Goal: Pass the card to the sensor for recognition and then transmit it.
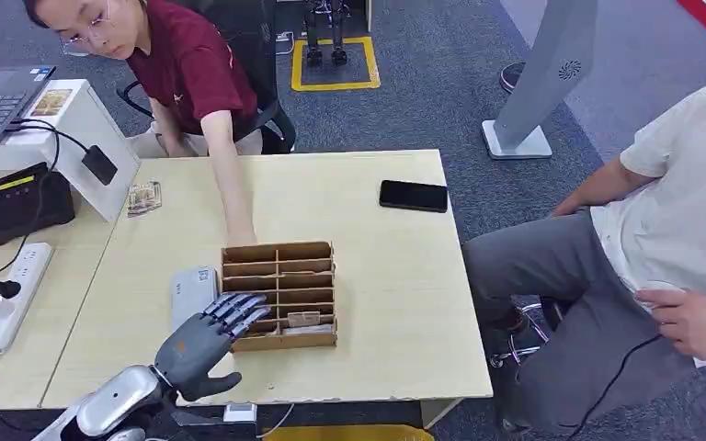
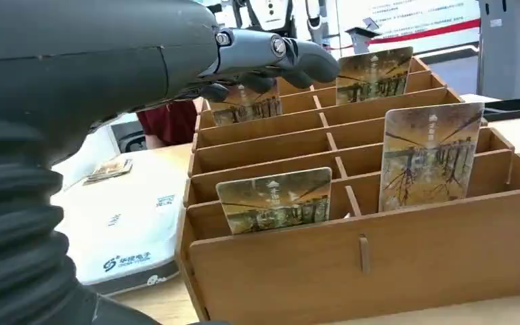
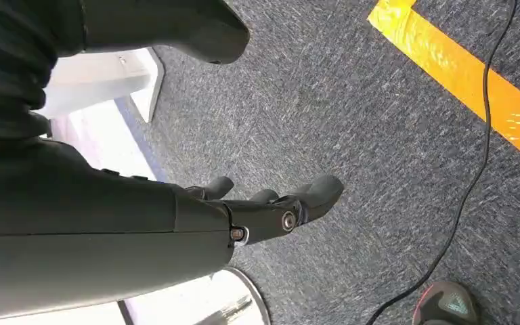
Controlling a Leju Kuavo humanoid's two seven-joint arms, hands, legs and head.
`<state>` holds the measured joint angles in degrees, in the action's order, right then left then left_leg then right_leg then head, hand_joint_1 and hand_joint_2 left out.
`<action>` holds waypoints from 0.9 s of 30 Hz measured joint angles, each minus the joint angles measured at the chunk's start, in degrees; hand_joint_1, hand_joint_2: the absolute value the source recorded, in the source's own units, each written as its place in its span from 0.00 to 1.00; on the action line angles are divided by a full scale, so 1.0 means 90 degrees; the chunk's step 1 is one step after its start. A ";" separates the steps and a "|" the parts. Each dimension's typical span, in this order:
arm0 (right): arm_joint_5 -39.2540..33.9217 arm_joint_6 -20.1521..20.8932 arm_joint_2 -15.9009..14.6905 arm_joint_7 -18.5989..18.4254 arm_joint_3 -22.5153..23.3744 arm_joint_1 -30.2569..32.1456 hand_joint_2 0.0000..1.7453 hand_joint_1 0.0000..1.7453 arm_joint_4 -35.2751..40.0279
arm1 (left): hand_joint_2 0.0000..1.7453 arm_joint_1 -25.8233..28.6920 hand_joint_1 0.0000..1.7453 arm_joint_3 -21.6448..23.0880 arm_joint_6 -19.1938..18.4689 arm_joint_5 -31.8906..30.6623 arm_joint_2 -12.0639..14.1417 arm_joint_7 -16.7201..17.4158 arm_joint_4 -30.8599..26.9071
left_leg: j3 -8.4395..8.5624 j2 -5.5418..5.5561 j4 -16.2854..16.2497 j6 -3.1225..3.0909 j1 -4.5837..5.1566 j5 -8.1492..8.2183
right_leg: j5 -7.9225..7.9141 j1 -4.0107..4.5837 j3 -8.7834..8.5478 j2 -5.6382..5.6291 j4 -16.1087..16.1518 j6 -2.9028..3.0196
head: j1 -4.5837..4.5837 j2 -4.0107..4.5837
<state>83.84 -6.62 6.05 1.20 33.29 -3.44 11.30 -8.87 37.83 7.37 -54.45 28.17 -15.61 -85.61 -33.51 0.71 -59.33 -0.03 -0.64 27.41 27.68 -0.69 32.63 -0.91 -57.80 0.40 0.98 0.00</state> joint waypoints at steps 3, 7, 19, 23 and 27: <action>0.0000 0.0000 0.0000 0.0000 0.0000 0.0000 1.00 0.00 0.0000 | 1.00 -0.0002 0.00 0.0002 0.0000 0.0000 -0.0007 0.0000 0.0002 | 0.0000 0.0000 0.0000 0.0000 0.0000 0.0000 | 0.0000 0.0000 0.0000 0.0000 0.0000 0.0000 | 0.0000 0.0000; 0.0000 0.0000 0.0000 0.0000 0.0000 0.0000 1.00 0.00 0.0000 | 1.00 -0.0009 0.00 0.0010 0.0000 0.0000 -0.0012 0.0000 0.0007 | 0.0000 0.0000 0.0000 0.0000 0.0000 0.0000 | 0.0000 0.0000 0.0000 0.0000 0.0000 0.0000 | 0.0000 0.0000; 0.0007 0.0010 0.0000 0.0019 0.0000 -0.0002 1.00 0.00 0.0000 | 1.00 -0.0025 0.00 0.0029 0.0158 -0.0138 -0.0085 0.0146 0.0124 | 0.0000 0.0000 0.0000 0.0000 0.0000 0.0000 | 0.0000 0.0000 0.0000 0.0000 0.0000 0.0000 | 0.0002 0.0000; 0.0022 -0.0007 0.0000 0.0061 0.0000 -0.0003 1.00 0.00 0.0000 | 1.00 -0.0025 0.00 0.0029 0.0189 -0.0177 -0.0165 0.0206 0.0233 | 0.0000 0.0000 0.0000 0.0000 0.0000 0.0000 | 0.0000 0.0000 0.0000 0.0000 0.0000 0.0000 | 0.0000 0.0000; 0.0024 -0.0007 0.0000 0.0070 0.0000 -0.0003 1.00 0.00 0.0000 | 1.00 -0.0025 0.00 0.0029 0.0202 -0.0182 -0.0211 0.0221 0.0308 | 0.0000 0.0000 0.0000 0.0000 0.0000 0.0000 | 0.0000 0.0000 0.0000 0.0000 0.0000 0.0000 | 0.0000 0.0000</action>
<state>84.06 -6.69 6.05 1.84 33.29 -3.47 11.30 -9.10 38.10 9.18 -56.09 26.27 -13.62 -82.84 -33.51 0.71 -59.33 -0.03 -0.64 27.41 27.68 -0.69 32.63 -0.91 -57.80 0.40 0.98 0.00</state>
